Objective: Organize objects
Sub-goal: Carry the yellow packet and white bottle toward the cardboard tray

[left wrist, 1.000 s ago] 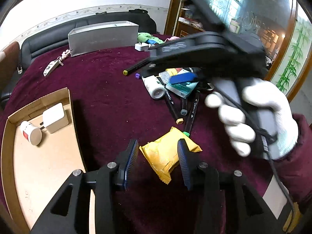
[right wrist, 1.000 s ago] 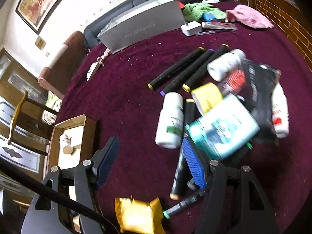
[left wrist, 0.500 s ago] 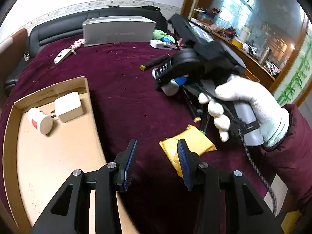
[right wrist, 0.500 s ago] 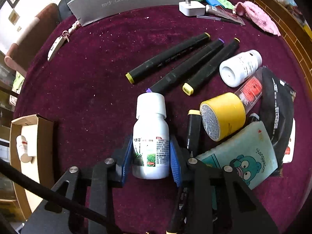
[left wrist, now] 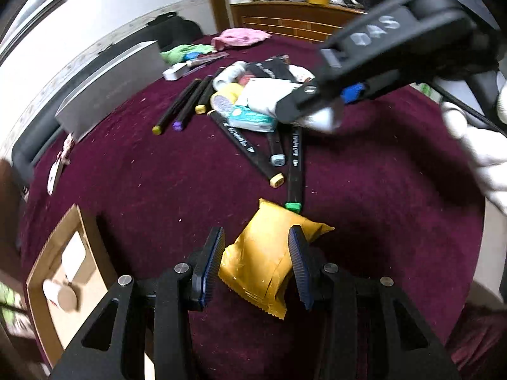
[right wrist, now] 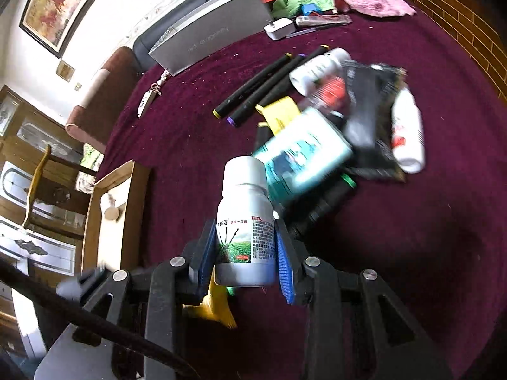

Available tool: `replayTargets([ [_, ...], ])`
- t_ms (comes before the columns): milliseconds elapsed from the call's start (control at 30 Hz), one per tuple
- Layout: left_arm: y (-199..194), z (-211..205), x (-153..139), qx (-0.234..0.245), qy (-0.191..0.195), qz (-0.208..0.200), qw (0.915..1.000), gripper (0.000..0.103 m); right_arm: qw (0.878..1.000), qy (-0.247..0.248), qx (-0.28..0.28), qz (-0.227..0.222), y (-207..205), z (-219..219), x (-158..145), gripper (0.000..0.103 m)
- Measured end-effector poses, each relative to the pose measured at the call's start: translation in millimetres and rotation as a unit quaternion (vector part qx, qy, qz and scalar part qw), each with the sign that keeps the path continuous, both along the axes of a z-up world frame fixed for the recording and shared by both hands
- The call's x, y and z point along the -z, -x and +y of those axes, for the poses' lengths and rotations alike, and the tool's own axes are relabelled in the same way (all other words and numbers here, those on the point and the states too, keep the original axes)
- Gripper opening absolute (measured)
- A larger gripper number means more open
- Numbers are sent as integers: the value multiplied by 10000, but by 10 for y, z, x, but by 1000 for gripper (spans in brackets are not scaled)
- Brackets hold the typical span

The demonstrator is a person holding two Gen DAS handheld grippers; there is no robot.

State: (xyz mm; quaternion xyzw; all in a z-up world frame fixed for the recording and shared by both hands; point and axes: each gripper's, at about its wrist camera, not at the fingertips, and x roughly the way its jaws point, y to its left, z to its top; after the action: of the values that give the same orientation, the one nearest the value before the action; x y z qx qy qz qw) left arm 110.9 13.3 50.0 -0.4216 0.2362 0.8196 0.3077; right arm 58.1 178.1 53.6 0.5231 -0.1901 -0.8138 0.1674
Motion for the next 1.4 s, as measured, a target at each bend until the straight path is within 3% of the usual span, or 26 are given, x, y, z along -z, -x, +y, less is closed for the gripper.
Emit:
replayTargets([
  [100, 17, -89, -48, 246, -205, -262, 9991, 38, 9997, 226, 56, -15, -115, 127, 17, 32],
  [200, 73, -82, 21, 441, -38, -447, 9980, 39, 9991, 408, 90, 36, -197, 209, 34, 32],
  [300, 163, -54, 55, 524, -202, -732, 9957, 44, 9981, 616, 57, 43, -253, 244, 69, 32],
  [500, 139, 132, 243, 668, 140, -796, 9945, 47, 9962, 869, 4, 94, -327, 276, 85, 32],
  [667, 105, 181, 281, 146, 131, -787, 9967, 49, 9950, 985, 9, 134, -364, 281, 106, 32],
  [767, 68, 161, 274, -34, -9, -761, 9971, 38, 9947, 1024, 18, 103, -376, 262, 138, 32],
  [833, 24, 136, 266, -186, -78, -696, 9974, 38, 9944, 1058, 30, 63, -385, 261, 158, 32],
  [933, -18, 25, 204, -407, -482, -728, 9953, 38, 9939, 1098, 43, 24, -412, 267, 181, 32],
  [1167, -85, -602, -229, -1121, -1598, -589, 9790, 38, 9928, 1191, -95, 52, -428, 175, 73, 32],
  [1300, -24, -1157, -401, -1815, -1555, -237, 9707, 38, 9922, 1171, -403, 141, -349, -133, -83, 32],
  [1400, 84, -1631, -406, -2511, -1301, -85, 9591, 38, 9904, 1177, -704, 196, -247, -491, -195, 32],
])
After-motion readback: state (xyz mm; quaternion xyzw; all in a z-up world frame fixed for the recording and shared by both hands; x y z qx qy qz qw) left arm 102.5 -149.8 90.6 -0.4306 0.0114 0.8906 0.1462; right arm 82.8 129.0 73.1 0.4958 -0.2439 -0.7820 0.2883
